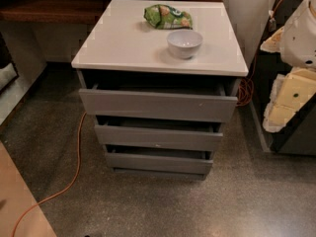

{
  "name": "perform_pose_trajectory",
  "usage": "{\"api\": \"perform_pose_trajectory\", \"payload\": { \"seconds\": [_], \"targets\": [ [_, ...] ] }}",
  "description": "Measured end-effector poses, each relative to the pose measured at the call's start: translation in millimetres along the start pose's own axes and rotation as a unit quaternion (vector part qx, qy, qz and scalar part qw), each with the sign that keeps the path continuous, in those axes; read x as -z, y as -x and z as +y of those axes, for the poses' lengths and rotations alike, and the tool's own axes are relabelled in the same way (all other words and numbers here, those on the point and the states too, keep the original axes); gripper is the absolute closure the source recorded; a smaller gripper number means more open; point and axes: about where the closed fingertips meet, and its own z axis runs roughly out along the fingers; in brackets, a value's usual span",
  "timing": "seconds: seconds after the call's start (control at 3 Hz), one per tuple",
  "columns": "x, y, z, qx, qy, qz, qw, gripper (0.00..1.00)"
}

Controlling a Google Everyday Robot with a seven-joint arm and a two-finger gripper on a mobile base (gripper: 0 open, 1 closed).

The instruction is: Open middle drawer

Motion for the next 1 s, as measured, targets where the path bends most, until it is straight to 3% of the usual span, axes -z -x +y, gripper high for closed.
{"api": "perform_pose_trajectory", "payload": {
  "seconds": [0.33, 0.67, 1.0],
  "targets": [
    [1, 0, -1, 0.0, -0.003, 0.0, 1.0, 0.0],
    [-16, -10, -3, 0.012, 0.011, -0.004, 0.9999, 0.0],
    [-53, -28, -3, 0.038, 0.036, -0.011, 0.9986, 0.0]
  ]
}}
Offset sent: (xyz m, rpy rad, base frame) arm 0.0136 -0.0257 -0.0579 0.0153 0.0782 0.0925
